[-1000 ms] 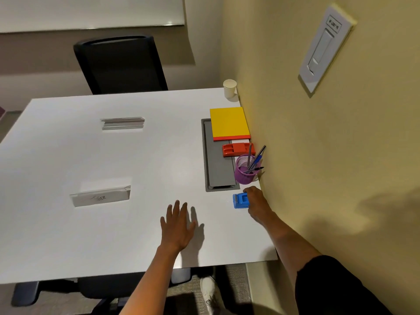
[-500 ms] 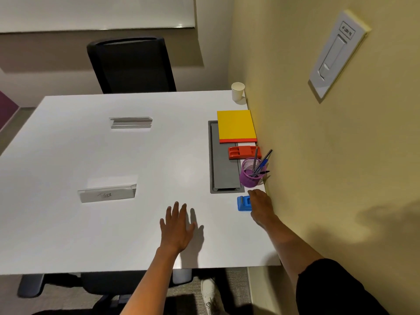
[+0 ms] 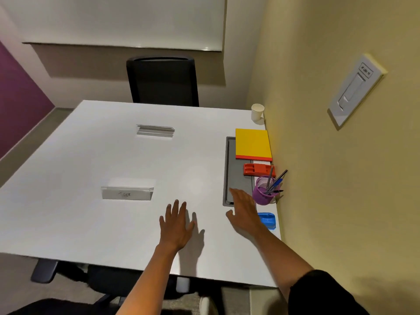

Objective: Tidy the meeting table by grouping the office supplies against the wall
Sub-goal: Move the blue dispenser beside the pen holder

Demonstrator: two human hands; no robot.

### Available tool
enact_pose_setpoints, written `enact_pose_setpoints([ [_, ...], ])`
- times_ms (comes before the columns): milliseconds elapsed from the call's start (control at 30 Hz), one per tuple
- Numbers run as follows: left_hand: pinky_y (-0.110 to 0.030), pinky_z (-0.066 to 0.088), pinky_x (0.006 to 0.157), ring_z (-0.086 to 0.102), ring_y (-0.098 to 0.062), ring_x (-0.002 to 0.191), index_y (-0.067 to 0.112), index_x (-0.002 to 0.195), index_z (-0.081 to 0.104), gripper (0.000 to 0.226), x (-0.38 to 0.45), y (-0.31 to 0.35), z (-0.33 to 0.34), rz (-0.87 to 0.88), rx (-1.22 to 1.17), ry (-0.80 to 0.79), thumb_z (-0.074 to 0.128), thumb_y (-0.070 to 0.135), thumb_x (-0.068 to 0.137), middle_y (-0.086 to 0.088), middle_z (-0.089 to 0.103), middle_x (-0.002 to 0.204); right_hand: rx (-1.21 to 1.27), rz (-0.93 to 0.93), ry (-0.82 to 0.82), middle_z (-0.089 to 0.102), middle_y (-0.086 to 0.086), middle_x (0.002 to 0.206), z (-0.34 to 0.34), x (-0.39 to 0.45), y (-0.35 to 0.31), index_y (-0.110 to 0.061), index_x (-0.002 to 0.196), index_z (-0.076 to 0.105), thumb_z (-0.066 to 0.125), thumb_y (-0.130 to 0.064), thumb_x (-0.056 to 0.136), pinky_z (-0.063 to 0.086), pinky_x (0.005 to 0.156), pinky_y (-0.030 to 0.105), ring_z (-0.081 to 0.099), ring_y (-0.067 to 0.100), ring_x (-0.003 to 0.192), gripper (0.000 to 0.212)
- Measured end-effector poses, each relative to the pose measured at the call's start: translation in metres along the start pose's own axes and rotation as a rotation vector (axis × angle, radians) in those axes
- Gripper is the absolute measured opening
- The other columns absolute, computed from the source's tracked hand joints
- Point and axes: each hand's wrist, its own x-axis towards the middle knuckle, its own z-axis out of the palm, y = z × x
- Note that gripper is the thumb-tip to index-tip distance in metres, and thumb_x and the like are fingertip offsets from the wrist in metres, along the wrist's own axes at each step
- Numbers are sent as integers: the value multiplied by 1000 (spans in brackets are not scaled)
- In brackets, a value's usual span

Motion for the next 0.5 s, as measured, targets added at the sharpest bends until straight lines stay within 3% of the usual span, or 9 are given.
enact_pose_setpoints([
  [233,-52,12,118,-4,-26,150,23,153,7,68,-32,-49,-37,-138,6,122,33,52,97,-2,-1,163,-162,-263,35,30,2,156,17,31,-84,-19,152,24,45,-51,93,14,120,40,23,21,146,71],
  [500,-55,11,118,-6,-28,150,23,153,2,72,-107,-148,-96,-390,36,287,33,54,97,-3,-4,163,-169,-550,12,25,3,159,54,23,-241,-22,154,19,41,-61,92,14,121,46,20,22,148,77],
])
